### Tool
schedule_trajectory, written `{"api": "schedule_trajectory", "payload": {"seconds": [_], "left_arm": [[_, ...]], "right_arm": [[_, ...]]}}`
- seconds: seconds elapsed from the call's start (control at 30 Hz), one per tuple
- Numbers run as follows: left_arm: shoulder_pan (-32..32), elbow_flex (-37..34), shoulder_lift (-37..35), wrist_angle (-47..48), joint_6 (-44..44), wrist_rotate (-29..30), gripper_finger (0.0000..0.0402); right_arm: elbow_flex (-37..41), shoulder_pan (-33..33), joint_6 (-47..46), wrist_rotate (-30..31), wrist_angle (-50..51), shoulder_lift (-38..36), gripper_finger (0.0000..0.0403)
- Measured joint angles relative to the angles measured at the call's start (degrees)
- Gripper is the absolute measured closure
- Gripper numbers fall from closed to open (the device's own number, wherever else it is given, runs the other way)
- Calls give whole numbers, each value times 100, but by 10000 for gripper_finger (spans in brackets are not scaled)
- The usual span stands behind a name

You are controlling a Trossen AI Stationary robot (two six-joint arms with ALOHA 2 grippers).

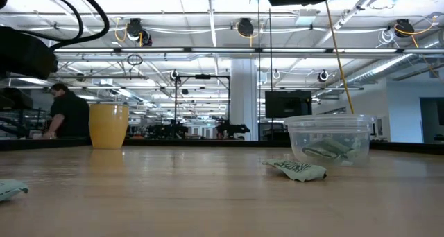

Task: Pick and place Stevia / Truvia into bins
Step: Put the stevia packet into the transparent container

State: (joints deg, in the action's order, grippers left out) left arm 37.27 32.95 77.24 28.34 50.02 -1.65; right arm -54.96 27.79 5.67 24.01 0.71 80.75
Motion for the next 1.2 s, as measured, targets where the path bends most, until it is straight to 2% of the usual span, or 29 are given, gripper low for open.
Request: {"api": "schedule_trajectory", "payload": {"seconds": [0.17, 0.3, 0.43, 0.6, 0.77, 0.87, 1.0, 1.13, 1.2], "left_arm": [[66, 24, 219, 11, -93, -136, 305], [91, 22, 274, 29, -230, -50, 342], [90, 113, 239, 23, -388, 257, 391], [-159, 543, 230, -339, -884, 978, 392], [-735, 1001, 231, -1364, -1913, 1444, 391], [-1127, 1215, 285, -1917, -2798, 1649, 390], [-1624, 1538, 766, -2930, -4296, 1775, 397], [-2093, 2087, 1646, -3779, -5464, 1548, 383], [-2308, 2467, 2124, -4141, -5812, 1205, 379]], "right_arm": [[0, -2, 0, 0, 157, 0, 289], [0, -2, 23, 0, 144, 0, 289], [0, 0, 96, 2, 133, 0, 289], [0, 0, 105, 7, 162, -19, 289], [2, 9, 4, 11, 1124, -499, 289], [2, 15, -865, 3, 1890, -960, 289], [52, 105, -2257, -8, 2796, -1473, 289], [200, 246, -3120, -22, 3439, -1814, 289], [280, 327, -3561, -24, 3748, -1948, 289]]}}
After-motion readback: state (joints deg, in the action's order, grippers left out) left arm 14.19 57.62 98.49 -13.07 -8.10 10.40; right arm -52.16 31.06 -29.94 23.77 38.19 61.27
